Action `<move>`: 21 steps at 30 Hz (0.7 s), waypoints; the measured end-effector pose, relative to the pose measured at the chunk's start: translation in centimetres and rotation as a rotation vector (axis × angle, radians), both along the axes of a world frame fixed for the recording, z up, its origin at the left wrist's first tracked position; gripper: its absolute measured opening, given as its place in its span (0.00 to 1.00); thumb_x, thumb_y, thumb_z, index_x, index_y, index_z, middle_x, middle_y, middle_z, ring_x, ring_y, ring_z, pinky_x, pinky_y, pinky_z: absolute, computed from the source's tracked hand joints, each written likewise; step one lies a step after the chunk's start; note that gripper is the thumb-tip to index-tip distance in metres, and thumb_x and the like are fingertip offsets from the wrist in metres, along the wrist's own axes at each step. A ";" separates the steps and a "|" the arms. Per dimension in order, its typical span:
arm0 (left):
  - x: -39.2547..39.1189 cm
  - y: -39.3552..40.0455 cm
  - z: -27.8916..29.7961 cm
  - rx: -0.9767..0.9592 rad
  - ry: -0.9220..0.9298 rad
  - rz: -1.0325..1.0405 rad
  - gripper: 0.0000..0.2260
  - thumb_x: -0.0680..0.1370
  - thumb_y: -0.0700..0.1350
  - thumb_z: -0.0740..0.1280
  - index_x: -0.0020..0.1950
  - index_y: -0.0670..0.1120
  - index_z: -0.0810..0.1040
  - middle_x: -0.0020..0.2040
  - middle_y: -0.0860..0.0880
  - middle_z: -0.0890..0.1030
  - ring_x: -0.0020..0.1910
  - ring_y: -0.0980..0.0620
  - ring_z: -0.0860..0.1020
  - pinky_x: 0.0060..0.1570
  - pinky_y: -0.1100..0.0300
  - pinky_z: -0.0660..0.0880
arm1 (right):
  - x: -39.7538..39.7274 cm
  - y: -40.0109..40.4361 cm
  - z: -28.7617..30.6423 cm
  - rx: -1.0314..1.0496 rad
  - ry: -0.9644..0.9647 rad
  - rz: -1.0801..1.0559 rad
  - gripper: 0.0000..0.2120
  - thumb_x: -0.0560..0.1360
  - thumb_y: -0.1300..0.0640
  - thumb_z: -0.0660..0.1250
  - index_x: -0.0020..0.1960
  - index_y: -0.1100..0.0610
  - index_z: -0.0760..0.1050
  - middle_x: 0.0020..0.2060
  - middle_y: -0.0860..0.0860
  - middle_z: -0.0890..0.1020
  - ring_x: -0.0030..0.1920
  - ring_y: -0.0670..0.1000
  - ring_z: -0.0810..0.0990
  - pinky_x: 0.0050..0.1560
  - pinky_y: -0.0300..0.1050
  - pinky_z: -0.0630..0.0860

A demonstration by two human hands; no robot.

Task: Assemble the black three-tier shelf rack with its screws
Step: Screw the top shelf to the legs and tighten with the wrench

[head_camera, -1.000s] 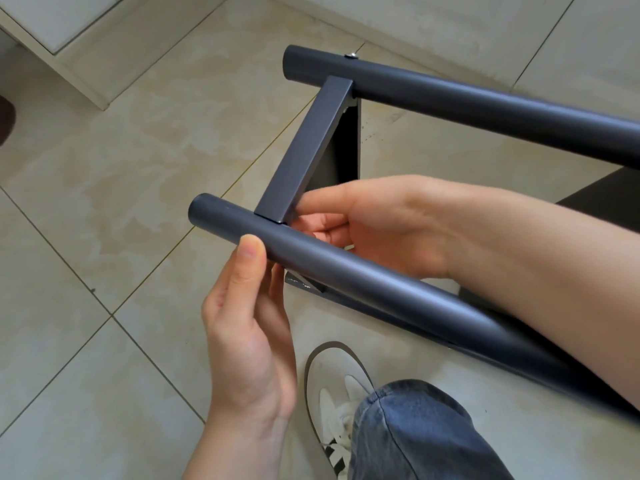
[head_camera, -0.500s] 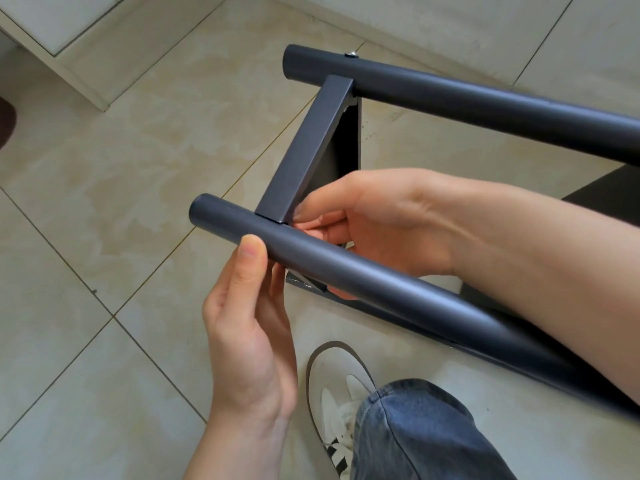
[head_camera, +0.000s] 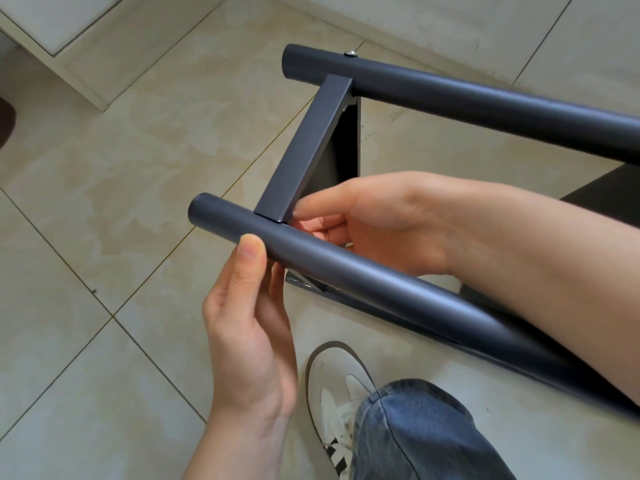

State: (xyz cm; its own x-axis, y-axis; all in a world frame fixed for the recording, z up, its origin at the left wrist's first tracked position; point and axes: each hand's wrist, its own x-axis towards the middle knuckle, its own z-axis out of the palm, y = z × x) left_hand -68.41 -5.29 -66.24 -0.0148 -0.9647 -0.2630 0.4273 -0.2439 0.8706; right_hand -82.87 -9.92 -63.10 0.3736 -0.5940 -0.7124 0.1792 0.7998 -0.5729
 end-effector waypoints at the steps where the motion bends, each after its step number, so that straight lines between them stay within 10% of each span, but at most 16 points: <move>1: 0.0 0.0 0.0 -0.001 0.000 -0.001 0.13 0.73 0.55 0.67 0.45 0.50 0.88 0.49 0.48 0.85 0.54 0.51 0.82 0.61 0.59 0.77 | 0.0 0.0 -0.1 -0.009 0.013 -0.004 0.12 0.79 0.53 0.65 0.39 0.55 0.76 0.31 0.49 0.77 0.31 0.46 0.76 0.35 0.36 0.76; 21: -0.1 0.0 0.0 -0.004 0.013 -0.015 0.13 0.73 0.55 0.67 0.46 0.49 0.88 0.49 0.47 0.86 0.53 0.51 0.84 0.56 0.61 0.78 | -0.1 -0.1 0.0 -0.016 -0.028 -0.029 0.09 0.77 0.57 0.66 0.39 0.56 0.76 0.30 0.50 0.77 0.29 0.47 0.76 0.34 0.37 0.77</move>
State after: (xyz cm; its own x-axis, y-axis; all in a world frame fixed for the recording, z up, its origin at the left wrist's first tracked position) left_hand -68.47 -5.30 -66.25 -0.0325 -0.9653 -0.2592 0.4352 -0.2471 0.8657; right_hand -83.00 -10.03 -63.07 0.3760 -0.6161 -0.6921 0.2181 0.7848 -0.5801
